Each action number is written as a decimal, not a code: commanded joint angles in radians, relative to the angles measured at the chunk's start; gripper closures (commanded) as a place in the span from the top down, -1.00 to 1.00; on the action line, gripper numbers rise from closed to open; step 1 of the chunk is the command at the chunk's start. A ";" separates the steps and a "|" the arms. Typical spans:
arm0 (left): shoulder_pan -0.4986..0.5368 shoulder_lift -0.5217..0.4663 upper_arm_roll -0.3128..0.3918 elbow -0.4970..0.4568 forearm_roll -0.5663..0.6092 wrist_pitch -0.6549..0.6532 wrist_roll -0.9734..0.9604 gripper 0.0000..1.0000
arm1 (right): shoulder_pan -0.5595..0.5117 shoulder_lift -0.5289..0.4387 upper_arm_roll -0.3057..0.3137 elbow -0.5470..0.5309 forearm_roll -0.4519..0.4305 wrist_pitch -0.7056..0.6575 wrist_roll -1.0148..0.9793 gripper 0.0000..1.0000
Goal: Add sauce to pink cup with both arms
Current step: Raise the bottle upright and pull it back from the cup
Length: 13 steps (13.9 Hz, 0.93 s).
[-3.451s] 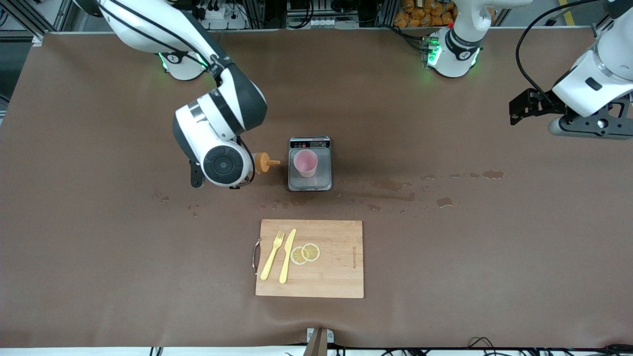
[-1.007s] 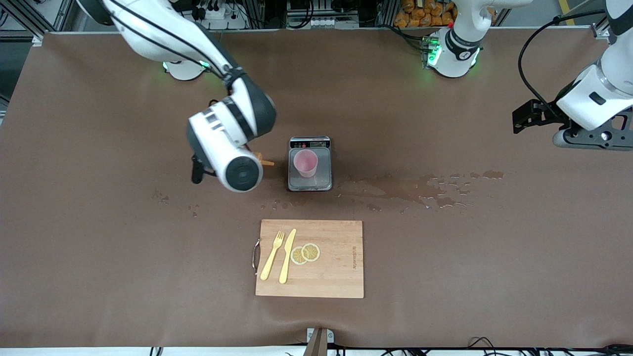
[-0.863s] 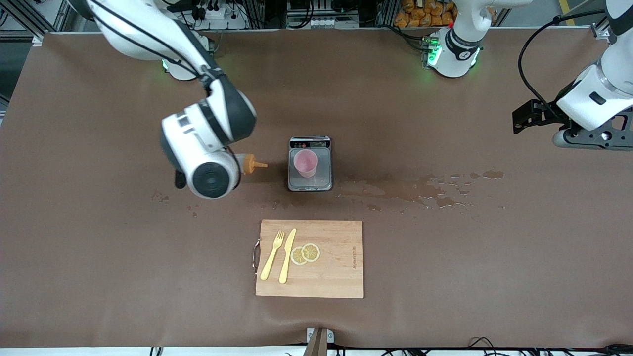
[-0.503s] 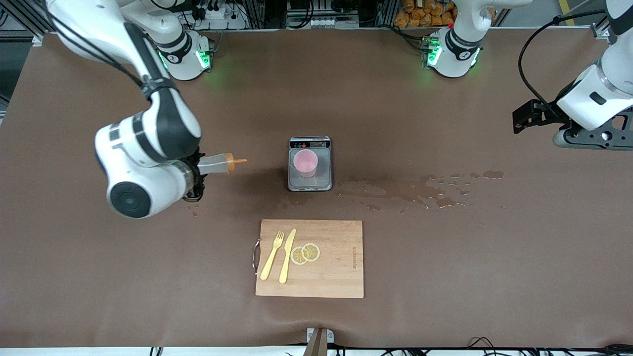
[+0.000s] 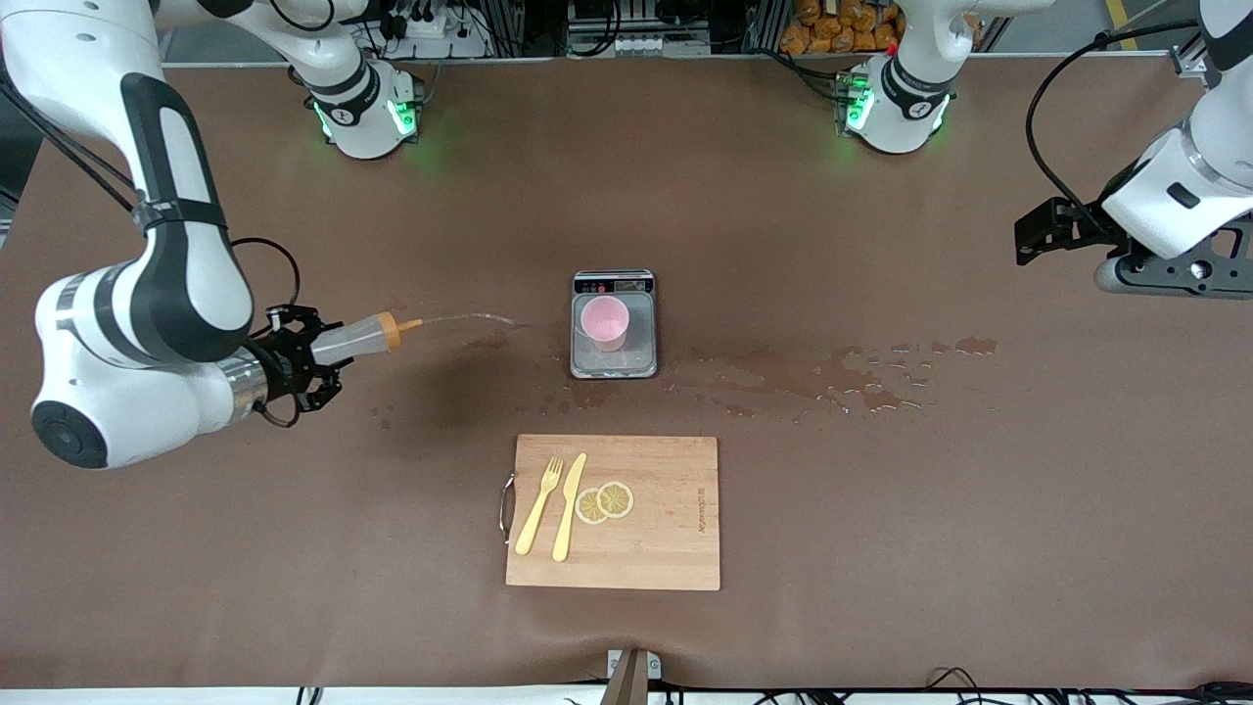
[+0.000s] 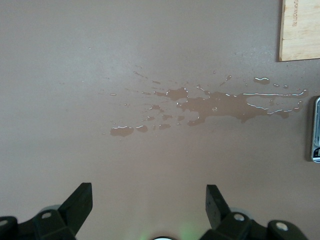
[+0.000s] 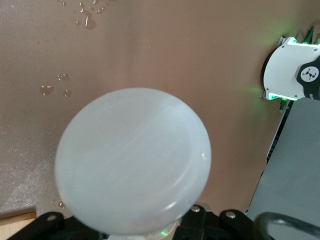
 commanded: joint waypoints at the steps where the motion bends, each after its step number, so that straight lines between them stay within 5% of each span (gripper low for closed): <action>1: 0.003 0.014 0.002 0.025 -0.007 -0.002 0.012 1.00 | -0.023 -0.008 0.015 -0.012 0.044 0.005 -0.014 0.00; 13: 0.003 0.017 0.002 0.025 -0.007 -0.002 0.012 1.00 | -0.255 0.042 0.013 -0.056 0.285 -0.015 -0.273 0.01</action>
